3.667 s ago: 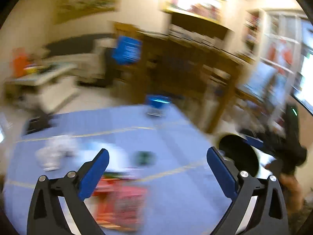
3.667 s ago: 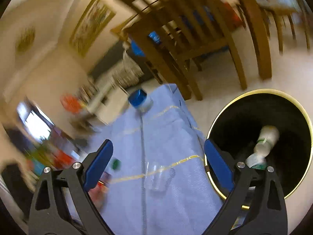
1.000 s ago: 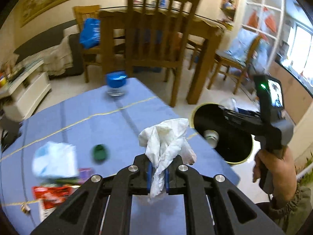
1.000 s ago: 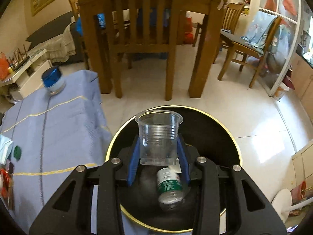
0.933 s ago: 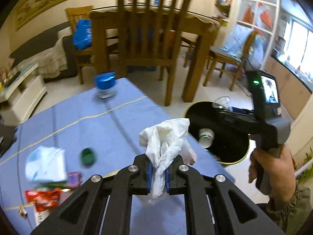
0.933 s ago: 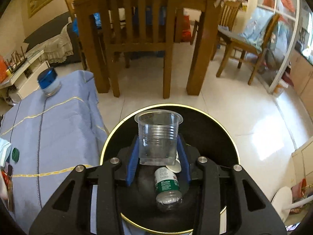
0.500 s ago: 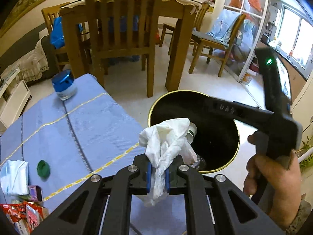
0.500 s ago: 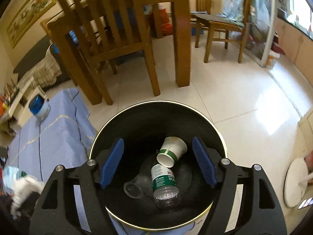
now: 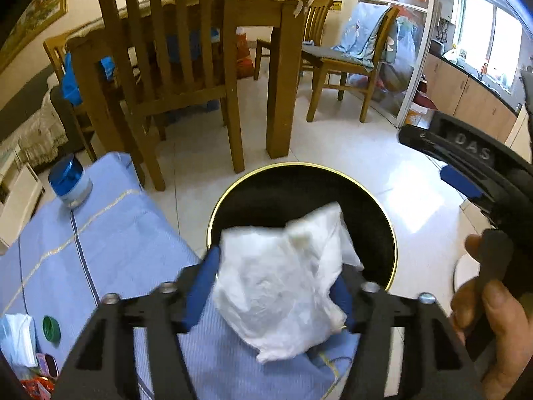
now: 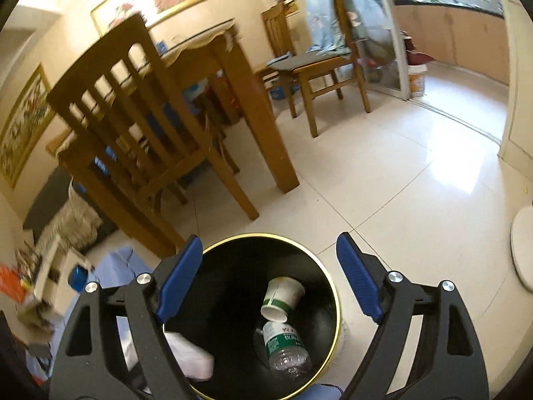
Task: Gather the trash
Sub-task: 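Drop the plastic cup into the bin with the right gripper while the left gripper drops the tissue in, then grasp the red snack wrapper with the right gripper while the left gripper grasps the gold bottle cap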
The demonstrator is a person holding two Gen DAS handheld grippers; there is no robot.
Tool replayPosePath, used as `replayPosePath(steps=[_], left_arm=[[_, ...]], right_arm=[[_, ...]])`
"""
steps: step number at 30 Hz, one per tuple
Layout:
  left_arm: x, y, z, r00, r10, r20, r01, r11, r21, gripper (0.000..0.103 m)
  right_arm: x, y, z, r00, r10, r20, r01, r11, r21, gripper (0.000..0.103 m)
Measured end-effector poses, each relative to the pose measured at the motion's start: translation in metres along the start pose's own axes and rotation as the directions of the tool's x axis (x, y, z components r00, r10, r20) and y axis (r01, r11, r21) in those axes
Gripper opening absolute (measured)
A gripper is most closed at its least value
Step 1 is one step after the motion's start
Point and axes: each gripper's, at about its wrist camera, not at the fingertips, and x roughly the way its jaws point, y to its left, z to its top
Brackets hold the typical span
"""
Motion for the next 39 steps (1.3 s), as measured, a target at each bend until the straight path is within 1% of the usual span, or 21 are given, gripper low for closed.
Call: replayPosePath(steps=[2, 6, 11, 13, 15, 19, 21, 22, 25, 26, 27, 29, 30, 31, 32, 33, 34, 35, 36, 38, 39], left_arm=[[0.000, -0.003, 0.000, 1.000, -0.010, 0.000, 0.010, 1.000, 0.007, 0.062], [-0.002, 0.002, -0.003, 1.000, -0.011, 0.002, 0.011, 1.000, -0.004, 0.062], [-0.012, 0.013, -0.009, 1.000, 0.002, 0.013, -0.001, 1.000, -0.026, 0.062], [-0.020, 0.019, -0.013, 1.000, 0.013, 0.024, -0.012, 1.000, -0.028, 0.064], [-0.031, 0.026, -0.019, 0.999, 0.030, 0.039, -0.028, 0.999, -0.037, 0.071], [-0.053, 0.048, -0.032, 0.996, 0.065, 0.066, -0.060, 0.996, -0.068, 0.075], [-0.066, 0.061, -0.040, 0.994, 0.082, 0.077, -0.075, 0.993, -0.090, 0.080], [-0.076, 0.069, -0.048, 0.992, 0.094, 0.087, -0.085, 0.991, -0.102, 0.082], [-0.110, 0.092, -0.074, 0.983, 0.140, 0.123, -0.124, 0.984, -0.128, 0.096], [-0.119, 0.098, -0.083, 0.978, 0.160, 0.132, -0.143, 0.981, -0.133, 0.097], [-0.134, 0.110, -0.099, 0.971, 0.195, 0.142, -0.174, 0.974, -0.144, 0.097], [-0.156, 0.129, -0.121, 0.959, 0.239, 0.153, -0.212, 0.962, -0.175, 0.097], [-0.170, 0.147, -0.139, 0.953, 0.263, 0.152, -0.228, 0.950, -0.215, 0.097], [-0.179, 0.156, -0.149, 0.950, 0.273, 0.150, -0.234, 0.943, -0.238, 0.097], [-0.192, 0.173, -0.166, 0.943, 0.298, 0.146, -0.252, 0.928, -0.273, 0.097], [-0.201, 0.184, -0.177, 0.934, 0.327, 0.143, -0.275, 0.915, -0.295, 0.097], [-0.209, 0.196, -0.188, 0.922, 0.363, 0.137, -0.307, 0.898, -0.315, 0.097], [-0.217, 0.209, -0.200, 0.908, 0.401, 0.126, -0.341, 0.878, -0.335, 0.097], [-0.225, 0.226, -0.213, 0.891, 0.441, 0.108, -0.378, 0.852, -0.362, 0.097], [-0.241, 0.256, -0.235, 0.859, 0.505, 0.080, -0.432, 0.800, -0.416, 0.097], [-0.246, 0.267, -0.242, 0.849, 0.524, 0.068, -0.447, 0.781, -0.436, 0.097]], right_arm=[[-0.005, -0.009, 0.003, 1.000, 0.001, 0.022, -0.002, 0.999, 0.037, 0.082], [-0.013, -0.014, 0.002, 0.999, -0.001, 0.053, -0.003, 0.998, 0.069, 0.082], [-0.013, -0.003, -0.001, 0.999, 0.004, 0.051, -0.006, 0.999, 0.039, 0.082], [-0.012, 0.007, -0.004, 0.999, 0.009, 0.046, -0.009, 1.000, 0.018, 0.082], [-0.011, 0.018, -0.007, 0.999, 0.011, 0.041, -0.010, 1.000, -0.006, 0.083], [-0.006, 0.048, -0.018, 1.000, 0.025, 0.015, -0.024, 0.997, -0.074, 0.083], [-0.003, 0.066, -0.024, 0.999, 0.036, 0.003, -0.035, 0.992, -0.117, 0.083], [-0.002, 0.078, -0.029, 0.999, 0.052, -0.008, -0.053, 0.988, -0.146, 0.084], [0.002, 0.116, -0.048, 0.990, 0.125, -0.065, -0.137, 0.959, -0.247, 0.085], [0.004, 0.130, -0.056, 0.984, 0.152, -0.095, -0.174, 0.942, -0.287, 0.085], [0.006, 0.148, -0.068, 0.973, 0.185, -0.139, -0.222, 0.916, -0.334, 0.085], [0.009, 0.179, -0.089, 0.938, 0.253, -0.237, -0.330, 0.859, -0.392, 0.085], [0.010, 0.199, -0.107, 0.903, 0.295, -0.314, -0.410, 0.812, -0.416, 0.085], [0.010, 0.210, -0.116, 0.882, 0.313, -0.353, -0.449, 0.786, -0.425, 0.085], [0.010, 0.222, -0.128, 0.856, 0.332, -0.397, -0.493, 0.757, -0.428, 0.085], [0.008, 0.234, -0.141, 0.823, 0.356, -0.442, -0.541, 0.726, -0.424, 0.085], [0.003, 0.248, -0.158, 0.778, 0.386, -0.495, -0.601, 0.686, -0.409, 0.085], [0.001, 0.254, -0.165, 0.753, 0.403, -0.520, -0.630, 0.668, -0.396, 0.085], [-0.004, 0.264, -0.178, 0.705, 0.433, -0.562, -0.681, 0.635, -0.365, 0.085], [-0.018, 0.280, -0.202, 0.645, 0.467, -0.605, -0.740, 0.578, -0.343, 0.083], [-0.026, 0.288, -0.209, 0.628, 0.478, -0.613, -0.758, 0.552, -0.347, 0.080]])
